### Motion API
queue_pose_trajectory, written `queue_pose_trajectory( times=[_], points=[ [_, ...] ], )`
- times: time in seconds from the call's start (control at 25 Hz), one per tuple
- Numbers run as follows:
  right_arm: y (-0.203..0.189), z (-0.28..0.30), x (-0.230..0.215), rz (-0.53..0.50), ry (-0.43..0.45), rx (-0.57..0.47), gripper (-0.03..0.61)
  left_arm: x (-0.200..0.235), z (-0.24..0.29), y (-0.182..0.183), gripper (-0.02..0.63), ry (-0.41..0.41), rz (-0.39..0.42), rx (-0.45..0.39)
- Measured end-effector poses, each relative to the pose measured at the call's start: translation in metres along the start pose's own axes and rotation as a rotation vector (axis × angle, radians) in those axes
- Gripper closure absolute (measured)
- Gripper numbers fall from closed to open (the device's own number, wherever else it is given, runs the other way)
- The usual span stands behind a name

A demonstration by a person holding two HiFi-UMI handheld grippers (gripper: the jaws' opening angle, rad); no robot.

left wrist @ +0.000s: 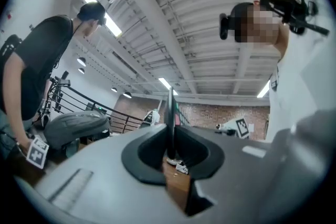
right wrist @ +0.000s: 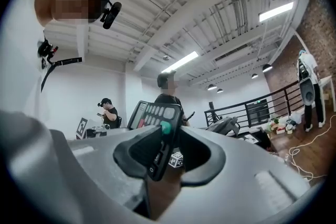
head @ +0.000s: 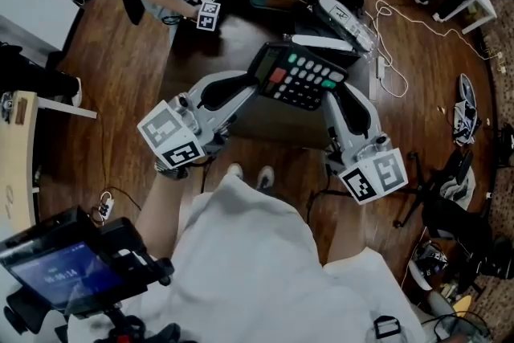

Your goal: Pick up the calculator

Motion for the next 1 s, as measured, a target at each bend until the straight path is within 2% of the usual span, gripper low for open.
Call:
queue_pose_trajectory(
  times=[0.32,0.56,0.8,1.0],
  points=[
    [0.005,-0.002,0.003,-0.074,-0.006,-0.043,0.471,-0.004,-0.001,-0.002,0.560,0.013,0.054,0.006],
    [0.001,-0.004,0.012,-0.126,0.008,-0.075,0.471,-0.010,-0.010,-0.004,0.560,0.015,0.158,0.006],
    [-0.003,0.000,0.018,-0.123,0.000,-0.063,0.471,-0.005,-0.015,-0.011,0.560,0.034,0.122,0.006],
    [-0.006,-0.001,0.029,-0.129,-0.026,-0.053,0.472,-0.006,-0.025,-0.013,0.560,0.011,0.106,0.006]
  ],
)
Point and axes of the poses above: the fingertips, and each gripper's own axes: z forward along the fingers, x to its left, y out of its top, the point moved 2 cm from there along -z, backward along the fingers, and after that the axes turned 8 degrees about x, right-handed, at the moved point
